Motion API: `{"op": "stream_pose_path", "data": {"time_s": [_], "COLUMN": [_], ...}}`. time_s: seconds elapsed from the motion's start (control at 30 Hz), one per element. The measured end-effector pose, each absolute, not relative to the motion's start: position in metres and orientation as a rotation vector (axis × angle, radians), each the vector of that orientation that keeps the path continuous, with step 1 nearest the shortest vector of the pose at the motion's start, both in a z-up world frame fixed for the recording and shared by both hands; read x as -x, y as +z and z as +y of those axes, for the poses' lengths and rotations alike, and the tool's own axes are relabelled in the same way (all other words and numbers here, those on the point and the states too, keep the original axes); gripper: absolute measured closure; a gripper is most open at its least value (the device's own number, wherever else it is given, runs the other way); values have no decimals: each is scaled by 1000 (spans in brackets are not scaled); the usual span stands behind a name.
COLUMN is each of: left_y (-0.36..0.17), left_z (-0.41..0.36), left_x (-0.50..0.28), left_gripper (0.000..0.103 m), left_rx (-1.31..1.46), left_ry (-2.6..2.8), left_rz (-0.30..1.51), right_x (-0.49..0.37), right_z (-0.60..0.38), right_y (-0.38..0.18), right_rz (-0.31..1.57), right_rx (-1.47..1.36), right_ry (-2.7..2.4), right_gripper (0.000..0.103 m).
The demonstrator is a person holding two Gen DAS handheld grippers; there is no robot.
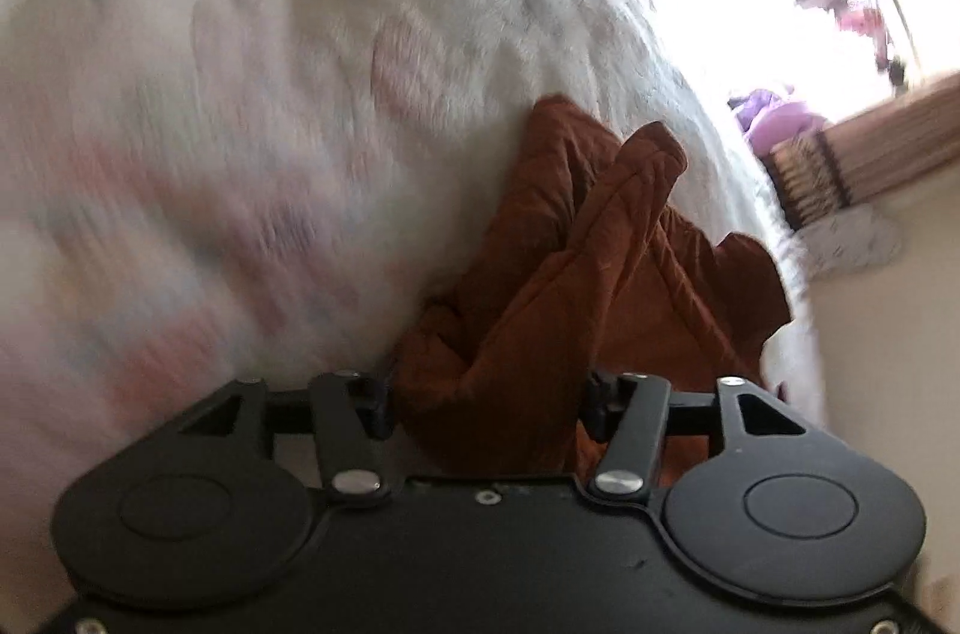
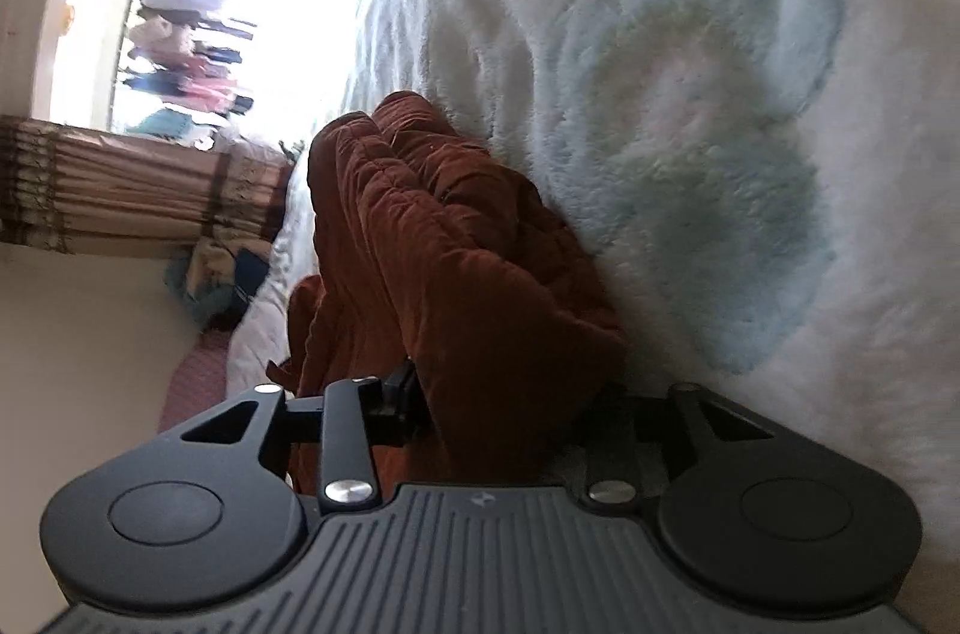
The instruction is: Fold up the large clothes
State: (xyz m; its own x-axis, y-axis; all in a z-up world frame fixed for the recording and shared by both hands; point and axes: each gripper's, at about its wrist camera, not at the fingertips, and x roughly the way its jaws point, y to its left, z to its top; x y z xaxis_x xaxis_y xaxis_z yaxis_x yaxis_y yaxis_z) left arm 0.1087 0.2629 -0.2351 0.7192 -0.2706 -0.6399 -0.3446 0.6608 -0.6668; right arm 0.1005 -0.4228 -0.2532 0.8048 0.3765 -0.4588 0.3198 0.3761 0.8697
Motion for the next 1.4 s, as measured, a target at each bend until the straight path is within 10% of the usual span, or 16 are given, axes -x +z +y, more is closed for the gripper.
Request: {"op": "stream_pose_path", "data": {"time_s": [0.97, 1.07, 1.17, 1.4], "left_y": [-187, -188, -190, -170], "left_z": [212, 203, 201, 229], "left_x": [-225, -227, -227, -208], "left_gripper": [42, 50, 94, 96], "left_rx": [524, 477, 451, 536], "left_ry": [-5, 12, -3, -15], "left_rz": [777, 759, 765, 592], "right_x": [-208, -203, -197, -190], "right_z": [-407, -404, -401, -401], "right_y": [-167, -166, -161, -138], "right_rz": [693, 682, 659, 549], "right_rx": [-637, -629, -595, -599], "right_ry": [-52, -52, -63, -19], "right_gripper": [43, 68, 89, 94]}}
